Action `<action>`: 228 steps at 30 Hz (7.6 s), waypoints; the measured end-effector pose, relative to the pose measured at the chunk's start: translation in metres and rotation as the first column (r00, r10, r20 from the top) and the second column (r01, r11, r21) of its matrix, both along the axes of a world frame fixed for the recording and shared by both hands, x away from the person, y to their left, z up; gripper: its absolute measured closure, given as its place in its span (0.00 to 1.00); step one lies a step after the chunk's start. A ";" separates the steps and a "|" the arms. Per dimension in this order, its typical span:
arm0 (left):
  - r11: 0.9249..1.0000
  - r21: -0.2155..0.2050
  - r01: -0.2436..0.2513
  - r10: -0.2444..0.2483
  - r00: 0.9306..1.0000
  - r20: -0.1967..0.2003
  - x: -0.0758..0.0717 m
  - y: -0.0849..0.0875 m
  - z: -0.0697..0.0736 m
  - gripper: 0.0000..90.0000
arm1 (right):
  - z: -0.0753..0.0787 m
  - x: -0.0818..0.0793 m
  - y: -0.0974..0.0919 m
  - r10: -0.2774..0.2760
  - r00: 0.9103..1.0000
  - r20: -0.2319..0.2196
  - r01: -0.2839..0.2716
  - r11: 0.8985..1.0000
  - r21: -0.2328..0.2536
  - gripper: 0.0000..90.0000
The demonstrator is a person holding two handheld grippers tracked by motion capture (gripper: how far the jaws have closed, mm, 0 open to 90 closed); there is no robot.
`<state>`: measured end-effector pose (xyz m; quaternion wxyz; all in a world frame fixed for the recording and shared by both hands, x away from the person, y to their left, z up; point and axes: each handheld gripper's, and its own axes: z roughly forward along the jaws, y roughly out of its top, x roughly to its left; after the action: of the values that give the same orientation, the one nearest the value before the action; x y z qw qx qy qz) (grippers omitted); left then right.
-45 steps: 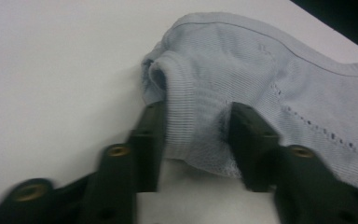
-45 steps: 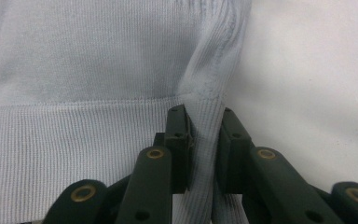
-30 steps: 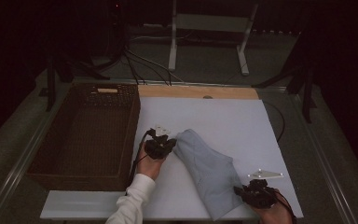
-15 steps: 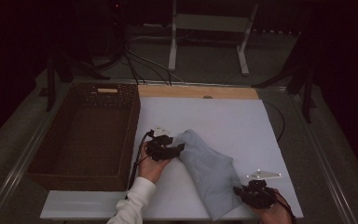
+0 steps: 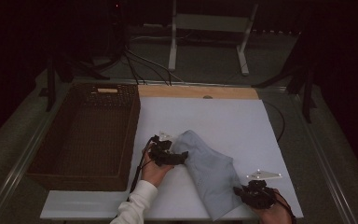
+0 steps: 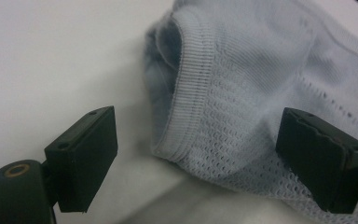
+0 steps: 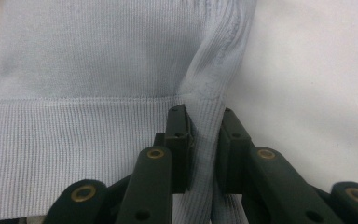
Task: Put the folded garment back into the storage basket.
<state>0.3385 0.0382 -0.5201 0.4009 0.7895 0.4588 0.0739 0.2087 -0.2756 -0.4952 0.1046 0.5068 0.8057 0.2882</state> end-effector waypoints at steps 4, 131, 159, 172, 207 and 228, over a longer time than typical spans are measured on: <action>1.000 0.020 0.008 -0.008 1.000 -0.002 0.000 -0.006 -0.006 0.18 | 0.000 0.000 0.001 0.001 1.000 0.000 -0.001 1.000 -0.003 0.86; 0.988 -0.155 0.010 0.001 0.998 0.070 0.041 0.058 0.152 0.94 | 0.105 0.055 0.097 0.127 0.992 -0.005 -0.121 0.951 0.284 0.88; 0.988 -0.154 0.010 0.009 0.992 0.123 0.047 0.096 0.172 0.94 | 0.116 0.067 0.136 0.186 0.982 0.025 -0.184 0.931 0.316 0.88; 0.986 -0.166 -0.024 0.046 0.990 0.132 0.052 0.113 0.184 0.94 | 0.129 0.080 0.152 0.198 0.979 0.049 -0.204 0.935 0.291 0.88; 0.975 -0.204 -0.084 0.114 0.984 0.139 0.061 0.142 0.200 0.94 | 0.152 0.119 0.206 0.197 0.976 0.095 -0.217 0.922 0.321 0.88; 0.970 -0.220 -0.106 0.140 0.979 0.148 0.066 0.168 0.209 0.94 | 0.159 0.128 0.246 0.214 0.967 0.136 -0.249 0.908 0.337 0.88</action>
<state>0.4046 0.2059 -0.3113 0.5128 0.7039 0.4782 0.1137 0.3364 -0.0297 -0.3357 0.0160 0.4037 0.7895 0.4620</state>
